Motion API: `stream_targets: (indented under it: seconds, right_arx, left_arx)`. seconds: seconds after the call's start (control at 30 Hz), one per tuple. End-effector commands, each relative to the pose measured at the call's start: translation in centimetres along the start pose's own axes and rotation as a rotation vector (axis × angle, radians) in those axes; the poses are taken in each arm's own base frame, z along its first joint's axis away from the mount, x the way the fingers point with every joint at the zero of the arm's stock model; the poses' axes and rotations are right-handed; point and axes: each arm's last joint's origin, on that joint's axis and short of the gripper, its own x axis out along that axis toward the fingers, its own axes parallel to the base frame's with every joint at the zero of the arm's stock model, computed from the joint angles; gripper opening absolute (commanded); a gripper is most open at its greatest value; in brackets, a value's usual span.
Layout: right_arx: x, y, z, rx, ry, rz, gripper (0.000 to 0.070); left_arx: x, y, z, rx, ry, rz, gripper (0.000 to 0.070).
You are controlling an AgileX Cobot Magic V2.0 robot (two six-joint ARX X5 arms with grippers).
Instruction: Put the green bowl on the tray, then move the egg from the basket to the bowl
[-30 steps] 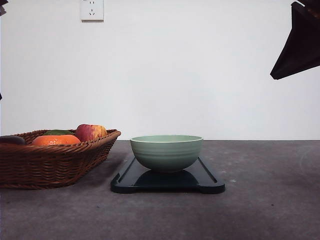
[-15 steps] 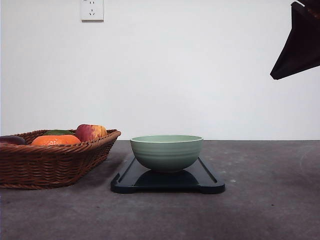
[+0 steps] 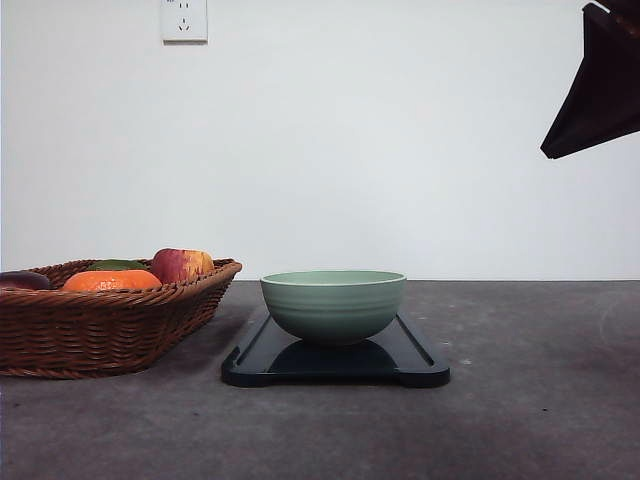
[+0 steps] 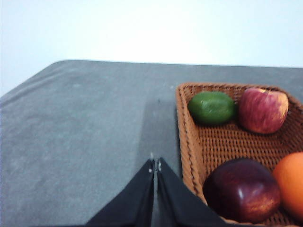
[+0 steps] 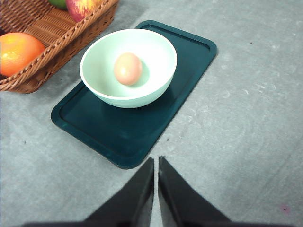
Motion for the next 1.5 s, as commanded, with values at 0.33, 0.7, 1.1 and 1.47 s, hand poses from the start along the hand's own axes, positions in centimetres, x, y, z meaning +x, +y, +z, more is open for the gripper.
stream_targets:
  seconds: [0.33, 0.7, 1.1, 1.47]
  right_arx:
    - [0.2, 0.0, 0.1, -0.007, -0.006, 0.003, 0.0005]
    - [-1.1, 0.1, 0.2, -0.107, -0.059, -0.032, 0.0006]
    - [-3.0, -3.4, -6.1, -0.079, -0.405, -0.337, 0.0006]
    - [-2.5, -4.2, -11.5, -0.066, -0.519, -0.474, 0.0006]
  left_arx:
    - [0.2, 0.0, -0.5, 0.006, 0.005, 0.005, 0.0]
    - [0.2, 0.0, -0.5, 0.006, 0.004, 0.005, 0.0]
    - [0.2, 0.0, -0.5, 0.006, 0.005, 0.005, 0.0]
    - [0.2, 0.0, -0.5, 0.006, 0.005, 0.005, 0.0]
